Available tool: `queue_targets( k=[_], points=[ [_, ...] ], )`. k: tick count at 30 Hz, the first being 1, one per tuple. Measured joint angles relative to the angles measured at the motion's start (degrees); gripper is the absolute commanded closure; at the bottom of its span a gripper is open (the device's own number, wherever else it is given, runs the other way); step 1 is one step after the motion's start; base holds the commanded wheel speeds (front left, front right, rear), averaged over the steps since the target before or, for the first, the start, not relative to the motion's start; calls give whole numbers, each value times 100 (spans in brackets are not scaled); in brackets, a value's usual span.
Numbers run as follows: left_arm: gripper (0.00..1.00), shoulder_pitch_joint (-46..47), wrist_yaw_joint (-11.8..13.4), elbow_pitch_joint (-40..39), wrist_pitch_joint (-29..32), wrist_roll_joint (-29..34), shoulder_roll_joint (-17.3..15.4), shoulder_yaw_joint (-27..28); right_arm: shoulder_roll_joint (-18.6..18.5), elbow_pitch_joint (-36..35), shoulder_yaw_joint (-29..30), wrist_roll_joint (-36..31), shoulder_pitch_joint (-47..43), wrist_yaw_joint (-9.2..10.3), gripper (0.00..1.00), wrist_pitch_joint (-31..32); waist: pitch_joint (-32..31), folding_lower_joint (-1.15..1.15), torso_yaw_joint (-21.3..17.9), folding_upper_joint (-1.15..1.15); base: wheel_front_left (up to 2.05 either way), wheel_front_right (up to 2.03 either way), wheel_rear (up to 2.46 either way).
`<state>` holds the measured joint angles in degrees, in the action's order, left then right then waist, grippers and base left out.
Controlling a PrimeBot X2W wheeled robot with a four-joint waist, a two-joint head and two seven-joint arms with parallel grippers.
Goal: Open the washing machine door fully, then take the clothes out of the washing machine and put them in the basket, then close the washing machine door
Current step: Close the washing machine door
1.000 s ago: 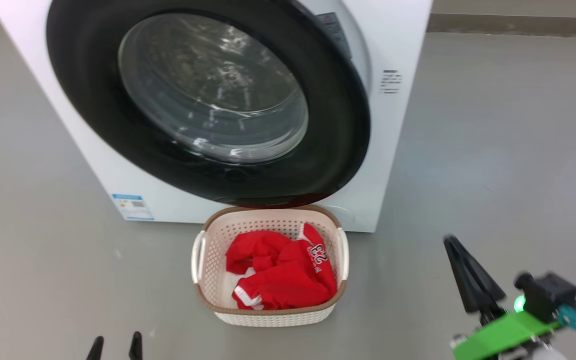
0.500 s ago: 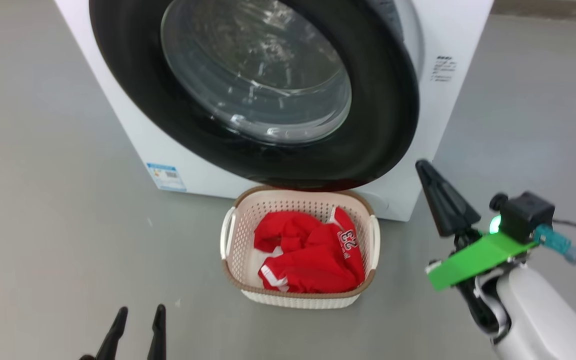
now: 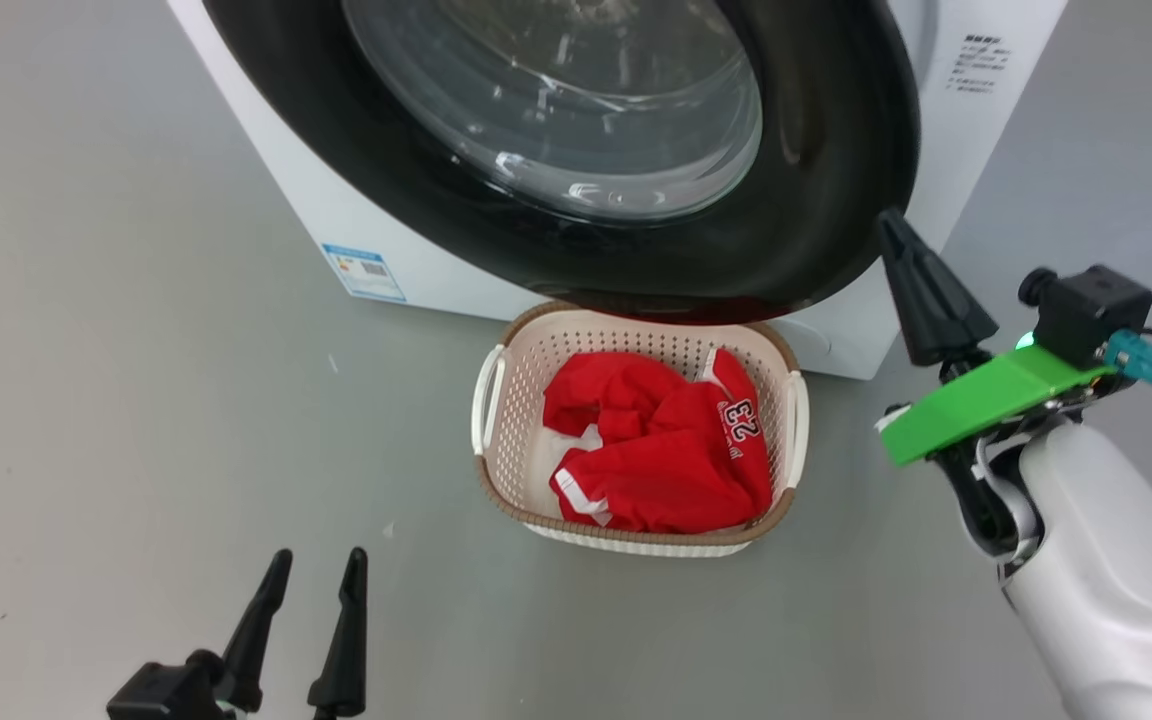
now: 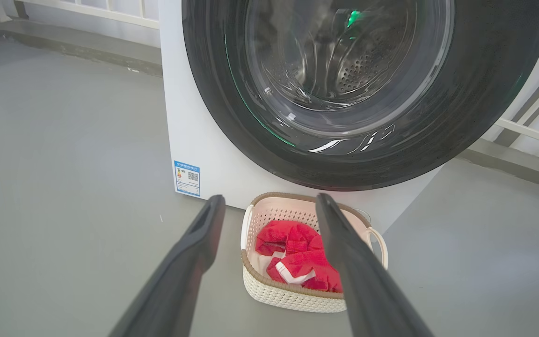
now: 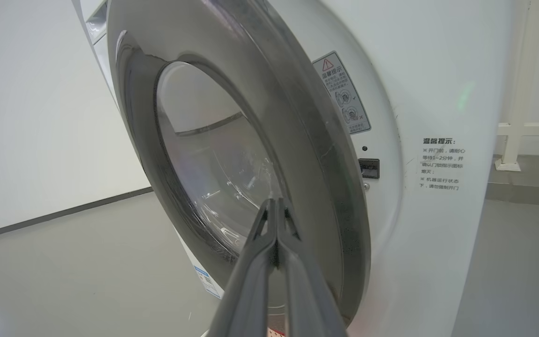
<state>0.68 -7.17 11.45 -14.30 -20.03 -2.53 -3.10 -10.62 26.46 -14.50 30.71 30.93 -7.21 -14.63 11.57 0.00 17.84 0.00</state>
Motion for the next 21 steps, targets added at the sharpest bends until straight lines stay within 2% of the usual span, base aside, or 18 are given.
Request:
queue_targets(
  k=[21],
  points=[
    [0, 472, 1, -86, 0, -234, 31, -332, -179, 546, 400, 5, 1163, -8, 100, 0, 763, 0, 385, 0, 0, 0, 0]
  ],
)
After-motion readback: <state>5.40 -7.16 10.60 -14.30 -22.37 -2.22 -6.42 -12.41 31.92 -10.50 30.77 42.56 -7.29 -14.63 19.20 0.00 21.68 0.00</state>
